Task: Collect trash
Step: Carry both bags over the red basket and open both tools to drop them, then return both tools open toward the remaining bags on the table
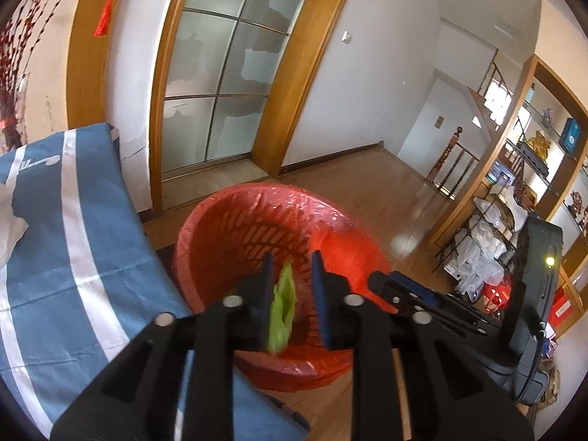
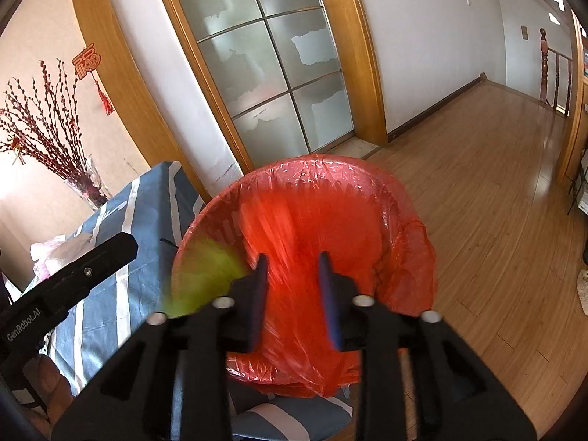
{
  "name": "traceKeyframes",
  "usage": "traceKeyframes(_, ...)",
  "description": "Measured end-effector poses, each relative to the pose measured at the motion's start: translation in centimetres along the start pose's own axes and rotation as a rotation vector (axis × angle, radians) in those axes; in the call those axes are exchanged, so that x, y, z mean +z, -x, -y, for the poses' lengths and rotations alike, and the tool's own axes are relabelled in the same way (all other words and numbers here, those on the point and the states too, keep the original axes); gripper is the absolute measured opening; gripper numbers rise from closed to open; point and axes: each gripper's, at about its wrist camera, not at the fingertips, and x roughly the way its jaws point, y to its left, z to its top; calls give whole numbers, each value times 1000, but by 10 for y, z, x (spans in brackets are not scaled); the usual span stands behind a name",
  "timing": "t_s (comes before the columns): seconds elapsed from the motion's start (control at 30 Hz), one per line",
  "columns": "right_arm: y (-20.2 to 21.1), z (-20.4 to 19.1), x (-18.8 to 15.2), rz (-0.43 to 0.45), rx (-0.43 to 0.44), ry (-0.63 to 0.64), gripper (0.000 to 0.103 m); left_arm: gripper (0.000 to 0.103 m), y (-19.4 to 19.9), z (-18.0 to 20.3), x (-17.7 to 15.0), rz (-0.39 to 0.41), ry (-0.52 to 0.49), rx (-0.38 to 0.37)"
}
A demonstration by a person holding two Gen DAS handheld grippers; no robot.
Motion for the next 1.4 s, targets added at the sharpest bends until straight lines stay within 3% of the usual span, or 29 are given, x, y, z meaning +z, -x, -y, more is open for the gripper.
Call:
traceKeyframes(0.37,11,-12,-1,31,-33,48,36,45,33,-27,-11,27,-6,113)
traceKeyframes(0.53,19,-30,0,61,-21,93,44,51,59,-45,-20,53,-20,201)
traceKeyframes(0.67,23,-58,-1,68,23,144,45,53,86,-66,-26,79,-7,272)
traceKeyframes(0.83,26,-92,-5,73,74,198,56,56,120,-95,-33,105,20,371)
traceKeyframes(1.17,16,-171,-28,20,220,299,57,56,201,-196,-61,129,140,643)
traceKeyframes(1.4,5,-229,-45,-31,297,383,57,56,246,-251,-78,144,248,772)
